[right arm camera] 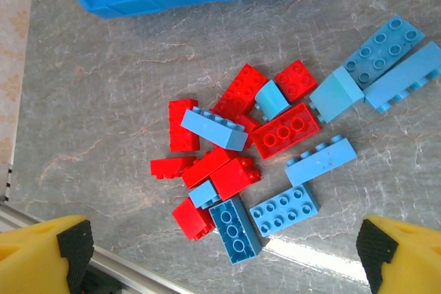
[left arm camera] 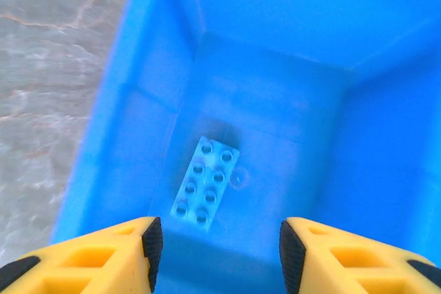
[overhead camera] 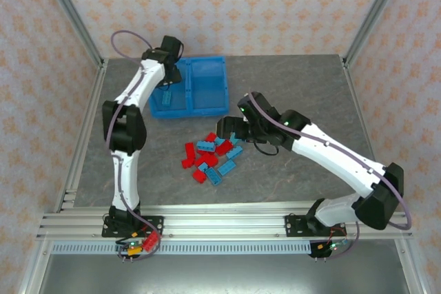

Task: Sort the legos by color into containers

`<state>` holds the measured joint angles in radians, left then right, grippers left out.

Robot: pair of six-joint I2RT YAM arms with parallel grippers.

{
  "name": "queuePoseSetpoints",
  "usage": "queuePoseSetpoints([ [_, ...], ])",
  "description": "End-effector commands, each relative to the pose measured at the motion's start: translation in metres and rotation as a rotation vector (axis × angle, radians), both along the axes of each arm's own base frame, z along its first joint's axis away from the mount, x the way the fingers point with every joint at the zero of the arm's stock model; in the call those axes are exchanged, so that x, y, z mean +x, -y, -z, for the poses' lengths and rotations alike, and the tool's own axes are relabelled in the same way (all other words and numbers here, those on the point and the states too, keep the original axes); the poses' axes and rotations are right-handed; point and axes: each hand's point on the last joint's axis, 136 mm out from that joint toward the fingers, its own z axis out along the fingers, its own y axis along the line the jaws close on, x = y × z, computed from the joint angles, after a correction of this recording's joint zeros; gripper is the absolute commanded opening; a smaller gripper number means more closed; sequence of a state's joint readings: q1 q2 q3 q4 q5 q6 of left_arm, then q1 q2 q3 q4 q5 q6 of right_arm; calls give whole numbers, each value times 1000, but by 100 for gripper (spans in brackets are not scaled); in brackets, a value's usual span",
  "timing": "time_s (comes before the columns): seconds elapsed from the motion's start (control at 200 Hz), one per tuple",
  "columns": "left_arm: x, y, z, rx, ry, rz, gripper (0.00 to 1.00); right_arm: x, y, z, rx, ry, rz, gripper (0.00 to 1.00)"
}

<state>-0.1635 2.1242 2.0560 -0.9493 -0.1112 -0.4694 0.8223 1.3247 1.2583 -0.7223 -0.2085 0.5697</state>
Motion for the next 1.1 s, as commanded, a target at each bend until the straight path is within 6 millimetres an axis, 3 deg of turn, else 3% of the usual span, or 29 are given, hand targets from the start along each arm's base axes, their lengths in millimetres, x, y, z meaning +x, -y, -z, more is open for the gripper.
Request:
queuePoseSetpoints([
  [0.0,-51,17,-72,-139,99,34,50,-3,9,-13,61,25,68,99],
  [0.09,-88,47,-86,-216,153,115,50,-7,23,-19,51,52,96,99],
  [0.17,-122,76,-85,-259,164,178,50,-10,31,-21,40,63,107,99],
  [0.29,-166,128,-55,-348,96,317,52,-17,45,-27,47,82,137,99],
  [0.41,-197,167,-10,-386,-25,457,68,-23,53,-25,70,72,163,99],
  [0.611,-214,170,55,-299,-192,594,100,-32,67,-16,55,57,191,99],
  [0.766,-215,182,83,-319,-262,660,100,-34,73,-15,27,57,193,99],
  [1.001,-208,179,113,-266,-298,665,100,-32,73,-4,13,43,209,99],
  [1.096,-208,180,122,-270,-310,662,91,-31,70,-4,10,42,203,100],
])
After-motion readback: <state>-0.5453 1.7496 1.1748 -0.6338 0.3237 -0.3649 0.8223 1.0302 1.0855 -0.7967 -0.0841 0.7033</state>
